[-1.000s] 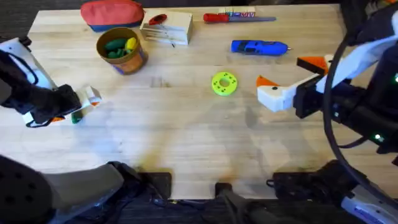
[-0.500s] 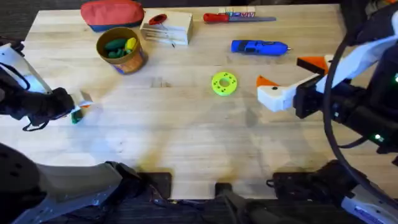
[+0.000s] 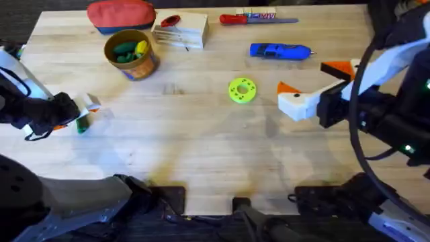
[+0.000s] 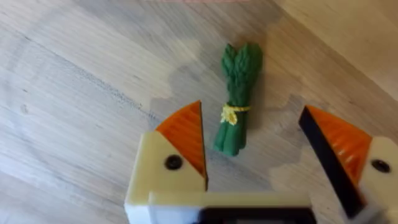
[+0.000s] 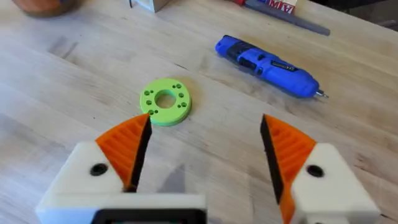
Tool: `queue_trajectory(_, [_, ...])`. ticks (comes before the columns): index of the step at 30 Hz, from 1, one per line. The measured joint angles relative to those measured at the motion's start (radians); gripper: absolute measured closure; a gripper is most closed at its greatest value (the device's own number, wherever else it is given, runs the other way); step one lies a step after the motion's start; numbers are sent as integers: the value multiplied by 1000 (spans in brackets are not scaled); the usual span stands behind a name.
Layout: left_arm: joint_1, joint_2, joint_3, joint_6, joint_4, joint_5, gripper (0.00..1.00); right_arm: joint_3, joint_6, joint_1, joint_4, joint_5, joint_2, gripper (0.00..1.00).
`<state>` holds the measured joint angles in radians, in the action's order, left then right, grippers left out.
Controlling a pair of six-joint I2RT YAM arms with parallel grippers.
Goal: Pick up the gripper from the table and insert it into the empty holder that is missing its gripper. Then pick up a screw, insert it into the mounting hole, and use the screwdriver to tighten it. Finally, clean up the table by picking up the vegetable and placing it into the bucket.
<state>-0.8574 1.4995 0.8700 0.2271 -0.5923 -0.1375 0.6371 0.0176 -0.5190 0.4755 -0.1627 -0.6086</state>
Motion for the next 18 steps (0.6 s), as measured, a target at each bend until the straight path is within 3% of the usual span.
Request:
queue_trajectory(10, [0, 2, 1, -45, 37, 6, 58, 0, 0, 0, 0, 0, 0, 11])
queue_trajectory(18, [0, 90, 14, -84, 41, 23, 57, 0, 0, 0, -5, 0, 0, 11])
